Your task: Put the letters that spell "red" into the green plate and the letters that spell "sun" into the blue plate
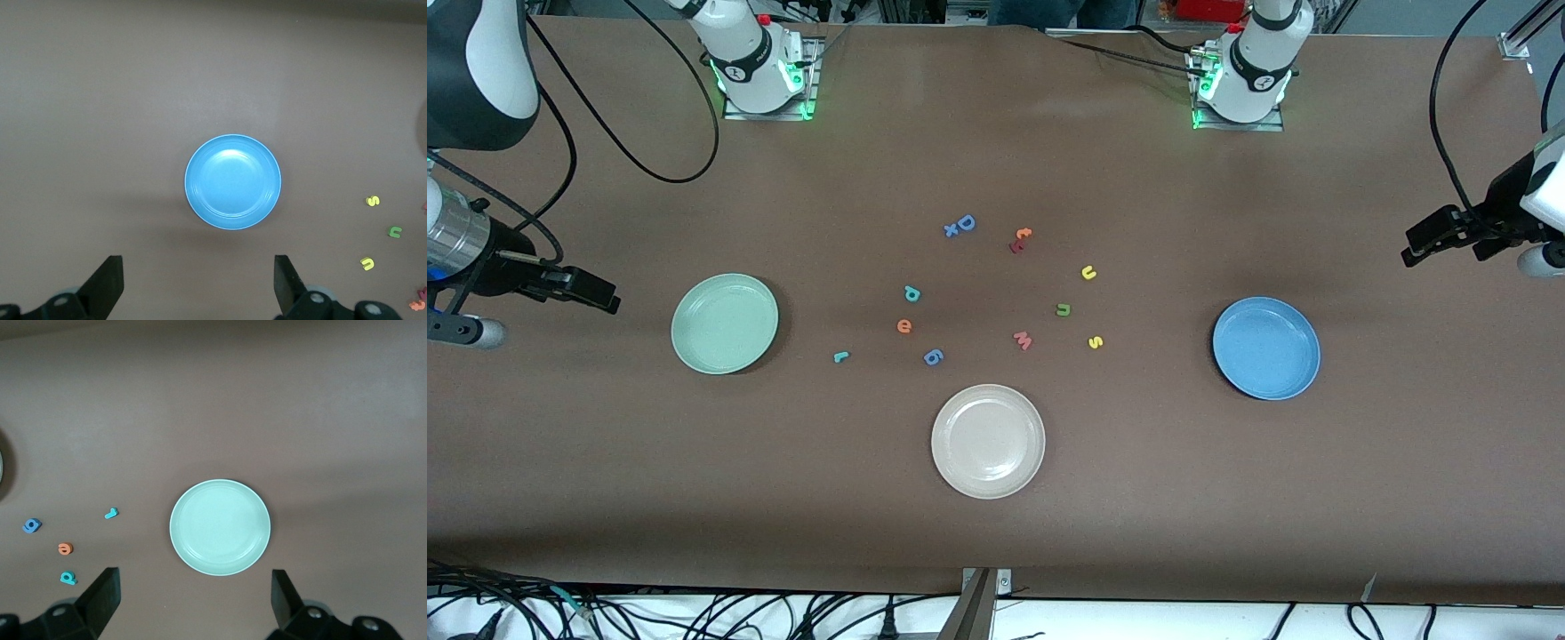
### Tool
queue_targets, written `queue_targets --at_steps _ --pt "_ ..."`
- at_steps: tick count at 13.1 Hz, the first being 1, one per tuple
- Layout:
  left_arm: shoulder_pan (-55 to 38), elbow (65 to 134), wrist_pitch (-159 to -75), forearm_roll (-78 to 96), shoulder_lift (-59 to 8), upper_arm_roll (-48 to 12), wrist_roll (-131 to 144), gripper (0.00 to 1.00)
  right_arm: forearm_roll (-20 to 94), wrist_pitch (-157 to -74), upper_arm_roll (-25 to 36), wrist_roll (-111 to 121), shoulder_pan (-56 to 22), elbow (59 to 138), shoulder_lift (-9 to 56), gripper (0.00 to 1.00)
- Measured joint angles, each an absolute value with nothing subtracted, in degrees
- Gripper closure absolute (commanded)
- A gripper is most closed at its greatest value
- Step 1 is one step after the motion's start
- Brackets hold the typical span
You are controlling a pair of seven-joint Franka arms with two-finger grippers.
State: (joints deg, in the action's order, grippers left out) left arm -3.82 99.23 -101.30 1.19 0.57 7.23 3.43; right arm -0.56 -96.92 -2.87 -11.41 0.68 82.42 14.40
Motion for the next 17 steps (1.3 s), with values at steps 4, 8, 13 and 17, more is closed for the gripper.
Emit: queue_targets --at_steps 4,8,13,17 --pt "-3.83 98.37 -101.29 1.19 0.57 7.10 3.43 0.01 -0.56 -96.92 -2.87 -11.41 0.68 82.42 14.40 0.00" --pt "-3.84 98.31 -101.26 1.19 0.22 7.02 3.43 0.01 -0.56 -96.92 -2.87 -11.41 0.68 82.42 14.40 0.00" --pt "-3.84 98.30 -101.22 1.19 -0.14 7.02 3.43 0.01 -0.56 -96.90 -2.87 -11.41 0.68 82.42 14.40 0.00" --pt "-3.84 98.31 -101.20 1.19 -0.53 7.02 3.43 0.01 -0.56 -96.90 -2.76 -11.41 0.78 82.46 14.40 0.00"
